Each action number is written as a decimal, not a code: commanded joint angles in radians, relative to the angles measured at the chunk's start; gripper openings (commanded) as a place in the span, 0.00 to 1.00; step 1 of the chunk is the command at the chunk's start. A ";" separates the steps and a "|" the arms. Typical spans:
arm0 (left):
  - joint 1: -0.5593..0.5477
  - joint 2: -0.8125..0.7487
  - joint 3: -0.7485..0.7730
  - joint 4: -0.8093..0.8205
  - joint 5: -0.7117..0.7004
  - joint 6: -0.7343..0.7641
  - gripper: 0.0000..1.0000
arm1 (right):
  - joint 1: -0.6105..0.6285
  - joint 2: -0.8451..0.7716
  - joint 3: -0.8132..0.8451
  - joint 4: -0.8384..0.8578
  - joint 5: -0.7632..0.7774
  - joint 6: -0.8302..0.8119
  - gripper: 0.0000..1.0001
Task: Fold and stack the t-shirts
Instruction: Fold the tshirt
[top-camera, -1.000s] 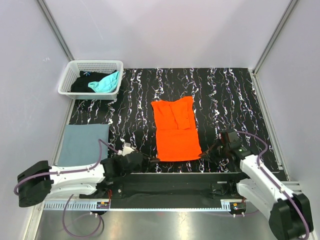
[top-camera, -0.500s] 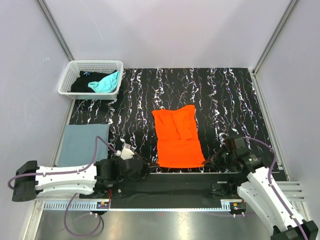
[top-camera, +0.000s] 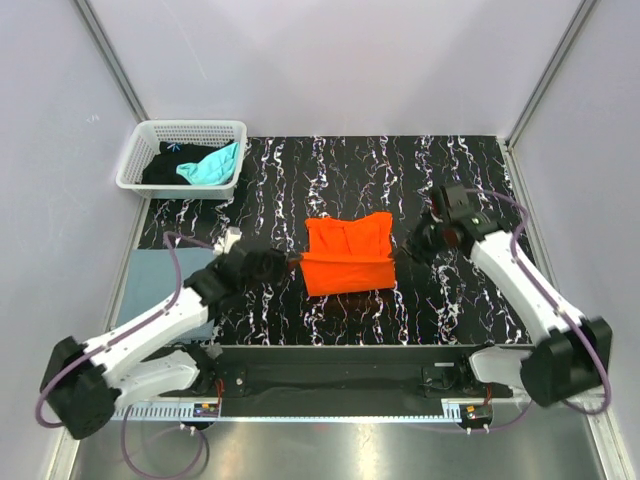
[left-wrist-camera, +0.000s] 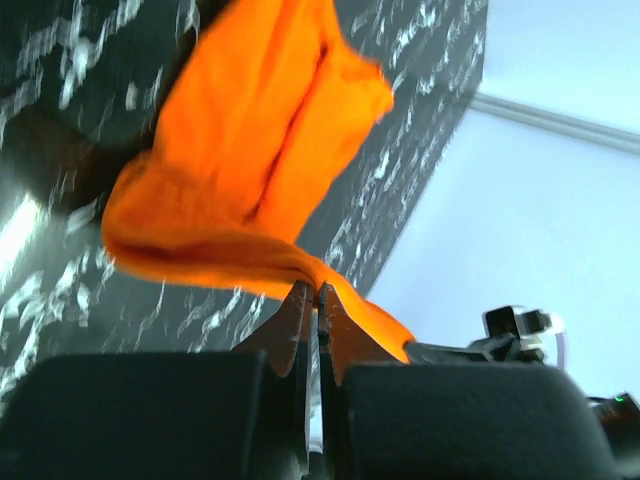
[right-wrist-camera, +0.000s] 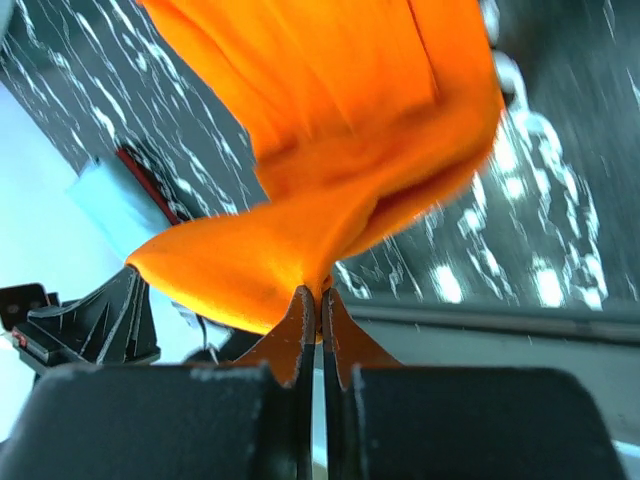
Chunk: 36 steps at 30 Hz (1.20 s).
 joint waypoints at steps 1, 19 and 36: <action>0.159 0.128 0.085 0.086 0.173 0.192 0.00 | -0.044 0.137 0.117 0.044 0.023 -0.099 0.00; 0.388 0.750 0.615 0.102 0.493 0.463 0.00 | -0.202 0.656 0.530 0.069 -0.153 -0.189 0.00; 0.466 1.021 0.824 0.102 0.591 0.509 0.00 | -0.239 0.872 0.714 0.068 -0.181 -0.202 0.04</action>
